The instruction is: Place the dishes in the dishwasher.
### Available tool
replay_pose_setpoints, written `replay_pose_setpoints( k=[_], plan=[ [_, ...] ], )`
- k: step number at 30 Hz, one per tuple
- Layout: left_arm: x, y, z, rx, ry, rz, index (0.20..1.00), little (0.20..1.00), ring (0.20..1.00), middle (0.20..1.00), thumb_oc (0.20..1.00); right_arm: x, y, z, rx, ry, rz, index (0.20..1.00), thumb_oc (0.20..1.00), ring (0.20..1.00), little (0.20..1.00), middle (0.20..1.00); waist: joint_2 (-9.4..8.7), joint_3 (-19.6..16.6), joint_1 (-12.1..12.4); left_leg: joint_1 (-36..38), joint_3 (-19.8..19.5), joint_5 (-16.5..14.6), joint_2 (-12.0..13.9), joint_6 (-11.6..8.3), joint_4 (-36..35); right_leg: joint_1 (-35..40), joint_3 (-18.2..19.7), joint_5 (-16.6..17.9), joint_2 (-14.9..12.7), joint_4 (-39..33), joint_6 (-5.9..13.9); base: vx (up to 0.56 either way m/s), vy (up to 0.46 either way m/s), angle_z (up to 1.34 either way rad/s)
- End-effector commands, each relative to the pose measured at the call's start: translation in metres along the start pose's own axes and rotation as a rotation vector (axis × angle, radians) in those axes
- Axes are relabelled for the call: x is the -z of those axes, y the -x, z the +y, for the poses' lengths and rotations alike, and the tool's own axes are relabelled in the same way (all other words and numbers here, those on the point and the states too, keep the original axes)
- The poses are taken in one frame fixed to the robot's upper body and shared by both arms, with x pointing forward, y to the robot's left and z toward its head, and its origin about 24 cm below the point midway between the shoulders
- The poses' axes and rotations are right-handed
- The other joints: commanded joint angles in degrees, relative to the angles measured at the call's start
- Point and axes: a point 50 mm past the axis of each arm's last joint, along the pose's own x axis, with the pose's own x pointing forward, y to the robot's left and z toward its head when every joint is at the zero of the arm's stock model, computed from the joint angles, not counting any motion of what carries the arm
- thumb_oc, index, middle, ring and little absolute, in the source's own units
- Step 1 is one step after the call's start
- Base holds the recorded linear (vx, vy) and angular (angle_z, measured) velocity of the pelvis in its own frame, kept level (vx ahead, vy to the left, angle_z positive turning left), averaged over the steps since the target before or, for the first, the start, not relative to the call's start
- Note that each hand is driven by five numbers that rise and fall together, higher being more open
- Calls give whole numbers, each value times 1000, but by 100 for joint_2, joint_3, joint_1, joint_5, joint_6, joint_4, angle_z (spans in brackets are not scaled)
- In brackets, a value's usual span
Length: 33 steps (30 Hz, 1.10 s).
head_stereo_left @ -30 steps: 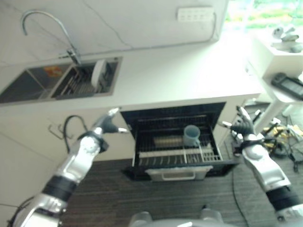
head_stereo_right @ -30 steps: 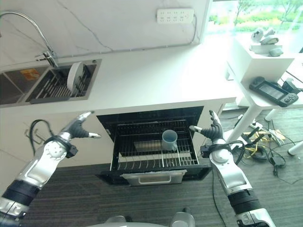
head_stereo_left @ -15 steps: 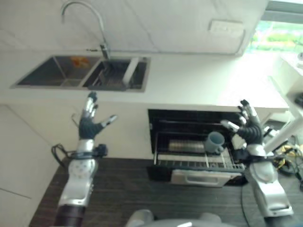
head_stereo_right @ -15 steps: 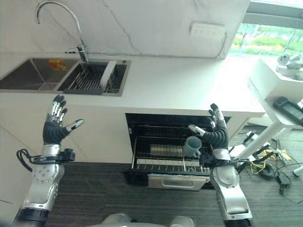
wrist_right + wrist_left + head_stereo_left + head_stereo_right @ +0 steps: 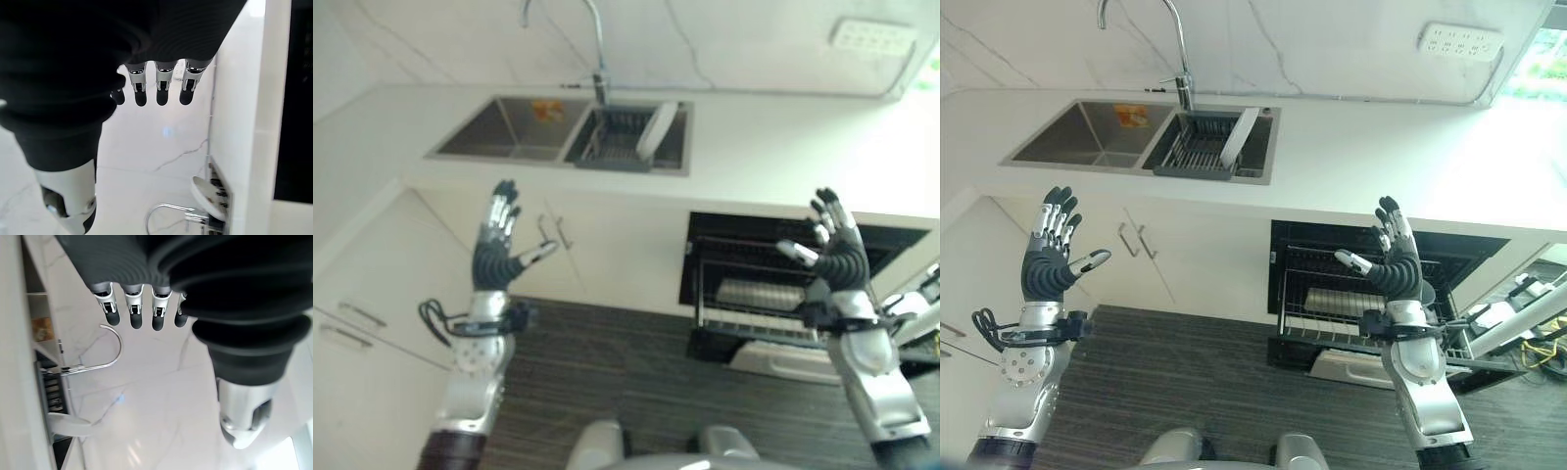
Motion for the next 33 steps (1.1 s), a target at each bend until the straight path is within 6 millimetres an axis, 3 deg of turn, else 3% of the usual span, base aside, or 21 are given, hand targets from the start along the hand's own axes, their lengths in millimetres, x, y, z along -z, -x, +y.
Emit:
replay_pose_setpoints(
  k=[1,2,9,12,14,16,22,28,31,33],
  plan=[
    [-12,-5,2,22,9,-74,1000,1000,1000,1000,1000,-28,-15,-7,25,37,-159,1000,1000,1000,1000,1000,159,-224,-4,-97,316,1064,99,94,-513,701,-287,512,398,-920,298,159,379,15],
    [-10,-6,-1,49,4,-72,1000,1000,1000,1000,1000,-28,-14,-10,46,43,-160,1000,1000,1000,1000,1000,189,-259,-62,-93,483,953,143,84,-513,719,-378,491,306,-920,342,197,426,-2],
    [-5,-13,-15,143,-26,-27,1000,1000,1000,1000,1000,-20,-11,-6,52,-2,-113,1000,1000,1000,1000,1000,300,-403,-107,402,149,323,-522,523,-513,695,-505,759,-46,-920,608,152,308,-35],
    [-5,-13,-18,163,-44,-23,1000,1000,1000,1000,1000,-17,-10,-2,54,-12,-98,1000,1000,1000,1000,1000,334,-402,-129,489,194,214,-592,667,-513,706,-574,1032,-22,-920,681,86,183,-10],
    [-5,-10,-15,163,-75,-15,1000,1000,1000,1000,1000,-15,-9,2,23,-25,-82,1000,1000,1000,1000,1000,349,-372,-81,557,316,143,-559,728,-513,660,-933,1216,56,-920,711,47,70,-34],
    [-6,-6,-12,153,-81,-7,1000,1000,1000,1000,1000,-15,-10,5,2,-49,-82,1000,1000,1000,1000,1000,282,-353,-7,574,447,124,-540,691,-513,474,-1123,1107,36,-920,681,3,-92,-51],
    [-3,-5,-16,128,-89,0,1000,1000,1000,1000,1000,-21,-16,8,-14,-59,-120,1000,1000,1000,1000,1000,111,-417,36,557,652,107,-509,559,-513,32,-945,910,-52,-920,621,48,-205,-34],
    [-5,1,-18,155,-108,-4,1000,1000,1000,1000,1000,-26,-17,10,-37,-80,-123,1000,1000,1000,1000,1000,102,-514,51,591,610,123,-376,405,-513,-31,-797,820,110,-920,516,79,-211,-7],
    [-6,-1,-18,141,-109,-20,1000,1000,1000,1000,1000,-27,-18,12,-59,-80,-122,1000,1000,1000,1000,1000,52,-421,28,725,535,279,-334,341,-513,34,-686,783,229,-920,381,69,-217,3],
    [-7,0,-17,118,-105,-30,1000,1000,1000,1000,1000,-27,-18,14,-85,-84,-124,1000,1000,1000,1000,1000,-159,-281,-2,995,797,637,-400,415,-513,121,-469,792,214,-920,254,101,-247,-9]
  ],
)
